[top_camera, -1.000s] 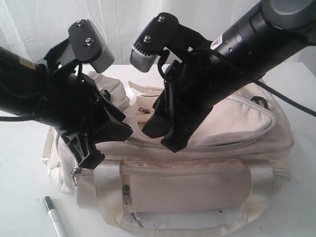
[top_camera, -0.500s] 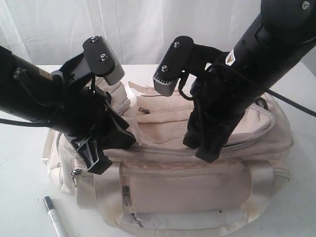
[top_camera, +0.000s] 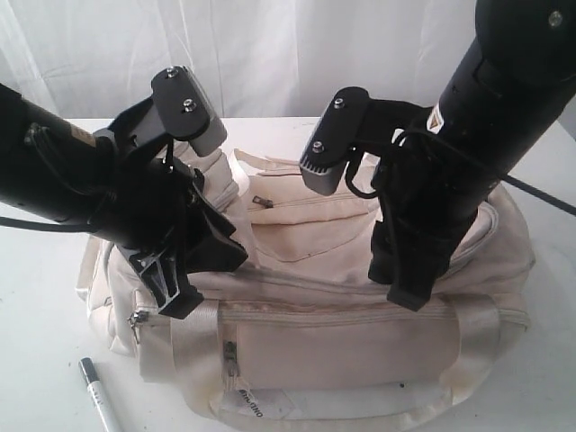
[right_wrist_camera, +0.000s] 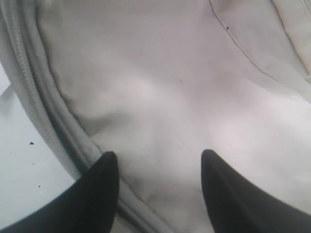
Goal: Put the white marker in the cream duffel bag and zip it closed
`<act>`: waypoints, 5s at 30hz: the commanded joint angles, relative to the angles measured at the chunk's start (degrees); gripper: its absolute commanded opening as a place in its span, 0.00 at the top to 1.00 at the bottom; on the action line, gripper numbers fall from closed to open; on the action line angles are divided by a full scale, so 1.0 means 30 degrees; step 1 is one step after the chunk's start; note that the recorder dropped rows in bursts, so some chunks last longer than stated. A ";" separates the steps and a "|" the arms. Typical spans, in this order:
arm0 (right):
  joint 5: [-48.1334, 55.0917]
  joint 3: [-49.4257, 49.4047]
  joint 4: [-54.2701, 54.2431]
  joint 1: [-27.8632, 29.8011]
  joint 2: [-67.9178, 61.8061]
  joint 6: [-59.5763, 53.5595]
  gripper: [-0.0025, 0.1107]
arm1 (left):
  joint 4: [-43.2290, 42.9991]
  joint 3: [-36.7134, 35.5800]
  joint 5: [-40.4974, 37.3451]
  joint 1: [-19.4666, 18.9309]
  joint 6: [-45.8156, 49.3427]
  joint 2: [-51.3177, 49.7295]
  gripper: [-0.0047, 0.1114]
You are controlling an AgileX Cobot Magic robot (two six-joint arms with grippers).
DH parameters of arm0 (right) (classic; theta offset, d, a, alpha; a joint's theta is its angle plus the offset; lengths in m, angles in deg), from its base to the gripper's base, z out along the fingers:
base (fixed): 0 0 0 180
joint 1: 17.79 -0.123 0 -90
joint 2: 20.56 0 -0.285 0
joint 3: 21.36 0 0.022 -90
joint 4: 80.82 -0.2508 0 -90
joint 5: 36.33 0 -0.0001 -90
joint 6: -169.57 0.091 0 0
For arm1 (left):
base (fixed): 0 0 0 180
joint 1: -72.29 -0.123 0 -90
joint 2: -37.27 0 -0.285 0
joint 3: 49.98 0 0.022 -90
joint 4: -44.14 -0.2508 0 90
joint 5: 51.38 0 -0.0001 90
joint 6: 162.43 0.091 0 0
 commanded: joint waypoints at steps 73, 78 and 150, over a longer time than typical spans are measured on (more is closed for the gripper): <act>-0.5122 0.0514 0.0148 0.0042 -0.1767 0.0229 0.96 | 0.0384 -0.0129 -0.0946 0.0100 0.0357 0.0061 0.63; -0.6297 0.0960 0.3549 0.0042 -0.1767 0.3275 0.96 | 0.1075 -0.0129 -0.1164 0.0100 0.0977 0.0061 0.63; -1.1164 0.6671 0.6779 0.3890 -0.4375 0.5114 0.97 | -0.3219 -0.0156 -0.3790 0.2450 0.7500 0.1059 0.96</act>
